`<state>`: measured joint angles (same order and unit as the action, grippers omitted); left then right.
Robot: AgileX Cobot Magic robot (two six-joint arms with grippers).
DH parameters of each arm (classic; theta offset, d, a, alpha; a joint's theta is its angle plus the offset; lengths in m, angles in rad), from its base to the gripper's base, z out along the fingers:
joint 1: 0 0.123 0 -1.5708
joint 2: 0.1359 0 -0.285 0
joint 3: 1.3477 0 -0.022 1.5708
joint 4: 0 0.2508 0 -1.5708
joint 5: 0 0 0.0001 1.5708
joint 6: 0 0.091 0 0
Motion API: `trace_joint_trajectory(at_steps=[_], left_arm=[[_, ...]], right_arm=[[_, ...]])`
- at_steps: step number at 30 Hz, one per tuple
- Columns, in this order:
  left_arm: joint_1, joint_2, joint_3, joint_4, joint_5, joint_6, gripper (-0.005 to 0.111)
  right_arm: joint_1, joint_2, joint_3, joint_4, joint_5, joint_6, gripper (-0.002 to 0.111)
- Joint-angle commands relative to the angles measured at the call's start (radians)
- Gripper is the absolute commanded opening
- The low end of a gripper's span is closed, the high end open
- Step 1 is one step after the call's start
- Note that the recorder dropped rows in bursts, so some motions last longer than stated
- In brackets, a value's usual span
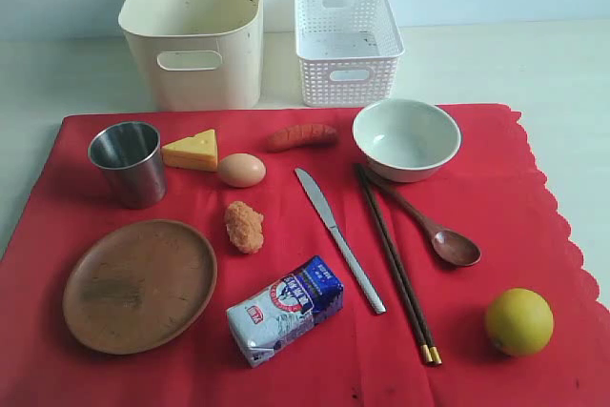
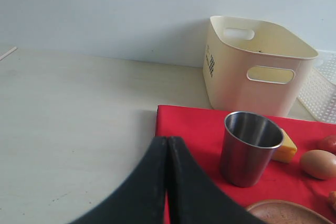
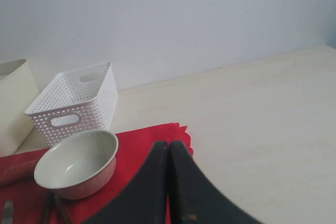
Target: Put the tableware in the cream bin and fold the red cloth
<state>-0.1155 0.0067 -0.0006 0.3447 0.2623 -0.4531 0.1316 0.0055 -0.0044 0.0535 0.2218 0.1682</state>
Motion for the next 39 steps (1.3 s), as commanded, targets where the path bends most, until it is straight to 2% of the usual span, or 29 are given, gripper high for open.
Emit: trace_joint_trajectory(at_steps=[1, 5, 17, 21, 29, 39], left_arm=[[0.001, -0.007, 0.001, 0.002, -0.006, 0.005, 0.002], [0.001, -0.007, 0.001, 0.002, -0.006, 0.005, 0.002], [0.001, -0.007, 0.001, 0.002, -0.006, 0.005, 0.002], [0.001, -0.007, 0.001, 0.002, -0.006, 0.005, 0.002], [0.001, -0.007, 0.001, 0.002, -0.006, 0.005, 0.002], [0.001, -0.007, 0.001, 0.002, -0.006, 0.005, 0.002]], right_arm=[[-0.007, -0.005, 0.004, -0.011, -0.034, -0.011, 0.0], [-0.007, -0.005, 0.004, -0.011, -0.039, -0.011, 0.0], [-0.007, -0.005, 0.004, 0.0, -0.268, -0.005, 0.0], [-0.005, -0.005, 0.004, 0.0, -0.328, 0.07, 0.0], [-0.005, -0.005, -0.017, -0.004, -0.347, 0.067, 0.0], [-0.005, 0.27, -0.1, -0.009, -0.33, 0.06, 0.0]])
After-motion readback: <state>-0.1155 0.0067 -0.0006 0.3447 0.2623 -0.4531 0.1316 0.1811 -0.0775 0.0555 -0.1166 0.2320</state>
